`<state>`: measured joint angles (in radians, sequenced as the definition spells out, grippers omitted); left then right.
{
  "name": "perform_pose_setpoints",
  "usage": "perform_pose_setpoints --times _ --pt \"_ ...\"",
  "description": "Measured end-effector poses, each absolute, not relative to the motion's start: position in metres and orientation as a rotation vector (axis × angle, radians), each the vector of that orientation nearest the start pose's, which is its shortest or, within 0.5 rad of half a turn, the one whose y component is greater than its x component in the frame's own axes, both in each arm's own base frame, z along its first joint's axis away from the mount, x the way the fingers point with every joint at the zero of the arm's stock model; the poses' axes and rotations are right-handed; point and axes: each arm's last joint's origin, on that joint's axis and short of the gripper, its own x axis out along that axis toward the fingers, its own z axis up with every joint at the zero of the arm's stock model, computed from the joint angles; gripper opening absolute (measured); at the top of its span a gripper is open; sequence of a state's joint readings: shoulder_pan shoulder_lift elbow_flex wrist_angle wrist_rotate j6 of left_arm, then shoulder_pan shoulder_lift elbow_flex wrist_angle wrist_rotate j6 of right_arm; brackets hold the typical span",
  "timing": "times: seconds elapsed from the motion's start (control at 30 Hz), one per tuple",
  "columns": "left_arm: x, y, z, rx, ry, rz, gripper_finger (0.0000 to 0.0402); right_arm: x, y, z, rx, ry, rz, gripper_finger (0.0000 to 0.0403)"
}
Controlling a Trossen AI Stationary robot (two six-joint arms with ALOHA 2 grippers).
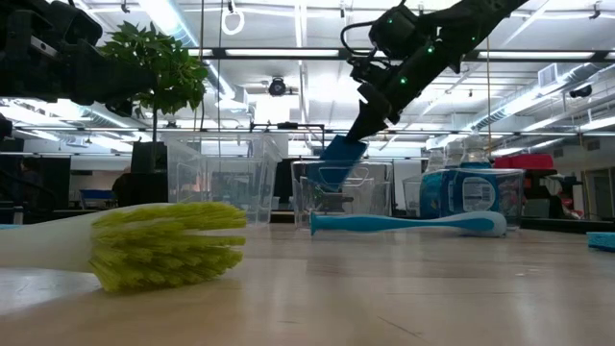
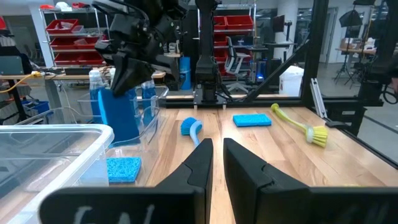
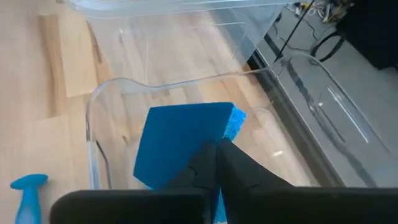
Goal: Pick & Place Kitchen Sink Supplies
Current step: Put the blue sponge into the middle transparent bin
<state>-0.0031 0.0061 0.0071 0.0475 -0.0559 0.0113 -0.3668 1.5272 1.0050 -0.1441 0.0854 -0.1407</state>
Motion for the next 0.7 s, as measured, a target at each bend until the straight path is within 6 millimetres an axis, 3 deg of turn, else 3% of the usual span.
perform_pose_setpoints --times 0.7 --pt "0.0975 0.0013 0.1699 0.010 -0.048 0.053 0.0044 0.3038 -0.1190 0.2367 0.072 0.678 -0.401 0.0134"
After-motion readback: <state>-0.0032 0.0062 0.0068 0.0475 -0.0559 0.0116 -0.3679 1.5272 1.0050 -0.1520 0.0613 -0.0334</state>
